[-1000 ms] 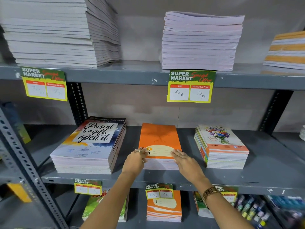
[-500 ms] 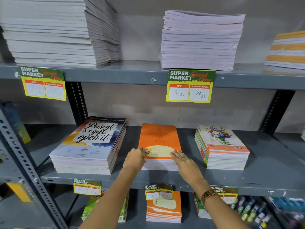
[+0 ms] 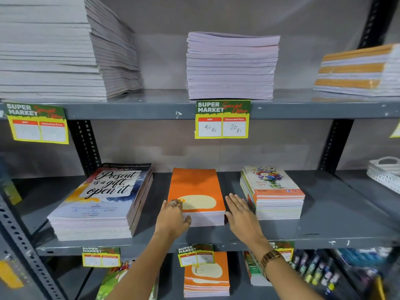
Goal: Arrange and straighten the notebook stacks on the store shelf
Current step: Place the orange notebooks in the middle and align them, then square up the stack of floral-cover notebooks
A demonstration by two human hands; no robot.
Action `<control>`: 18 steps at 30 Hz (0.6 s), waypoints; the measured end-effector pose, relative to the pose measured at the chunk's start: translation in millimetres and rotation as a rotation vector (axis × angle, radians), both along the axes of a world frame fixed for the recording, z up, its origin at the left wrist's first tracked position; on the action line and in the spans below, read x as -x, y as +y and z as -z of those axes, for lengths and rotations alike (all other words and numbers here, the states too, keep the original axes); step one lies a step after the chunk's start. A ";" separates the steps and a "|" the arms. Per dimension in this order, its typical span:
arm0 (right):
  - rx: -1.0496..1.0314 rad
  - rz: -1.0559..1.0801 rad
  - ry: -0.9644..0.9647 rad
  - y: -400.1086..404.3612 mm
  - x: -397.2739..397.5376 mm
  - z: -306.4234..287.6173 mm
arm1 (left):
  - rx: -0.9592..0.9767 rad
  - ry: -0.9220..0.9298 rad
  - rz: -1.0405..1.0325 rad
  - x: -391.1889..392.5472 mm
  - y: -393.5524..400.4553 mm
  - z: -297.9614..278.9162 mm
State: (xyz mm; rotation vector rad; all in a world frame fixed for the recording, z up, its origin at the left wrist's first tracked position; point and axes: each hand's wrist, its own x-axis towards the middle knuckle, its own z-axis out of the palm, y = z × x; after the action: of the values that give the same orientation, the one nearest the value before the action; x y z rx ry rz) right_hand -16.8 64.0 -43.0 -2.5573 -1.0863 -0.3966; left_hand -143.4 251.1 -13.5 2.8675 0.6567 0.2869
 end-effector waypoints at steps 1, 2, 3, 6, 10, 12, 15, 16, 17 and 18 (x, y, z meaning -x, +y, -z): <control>-0.007 0.018 -0.011 -6.0 -3.1 -3.9 | -0.006 0.002 0.002 -1.3 -2.1 -0.4; -0.025 0.038 -0.023 -12.4 -6.3 -8.2 | -0.015 0.011 0.013 -3.5 -5.2 -0.5; -0.050 0.062 -0.032 -19.0 -9.1 -12.9 | -0.023 0.024 0.028 -6.2 -9.6 -0.7; -0.095 0.135 -0.048 -41.5 -20.3 -25.7 | -0.002 0.032 0.067 -18.2 -27.7 -2.4; -0.118 0.190 -0.036 -74.1 -40.1 -38.4 | -0.002 0.001 0.129 -40.9 -54.7 -6.5; -0.098 0.204 -0.028 -90.0 -49.5 -41.2 | -0.012 -0.011 0.161 -54.0 -68.0 -8.8; -0.074 0.255 -0.004 -110.6 -61.4 -43.6 | 0.012 -0.032 0.190 -72.6 -86.9 -10.3; -0.063 0.278 -0.001 -118.3 -66.1 -44.1 | 0.020 -0.042 0.196 -80.6 -94.5 -10.3; -0.051 0.295 0.001 -123.9 -69.7 -44.5 | 0.027 -0.052 0.205 -87.9 -101.0 -9.9; -0.041 0.303 0.005 -127.2 -72.3 -44.7 | 0.036 -0.060 0.214 -93.7 -105.8 -9.5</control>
State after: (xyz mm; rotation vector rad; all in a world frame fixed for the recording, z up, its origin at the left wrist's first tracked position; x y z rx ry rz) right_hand 55.4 -63.2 1.7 -2.6880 -0.6800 -0.4800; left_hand -49.6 145.3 -4.0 2.8499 0.3372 0.3228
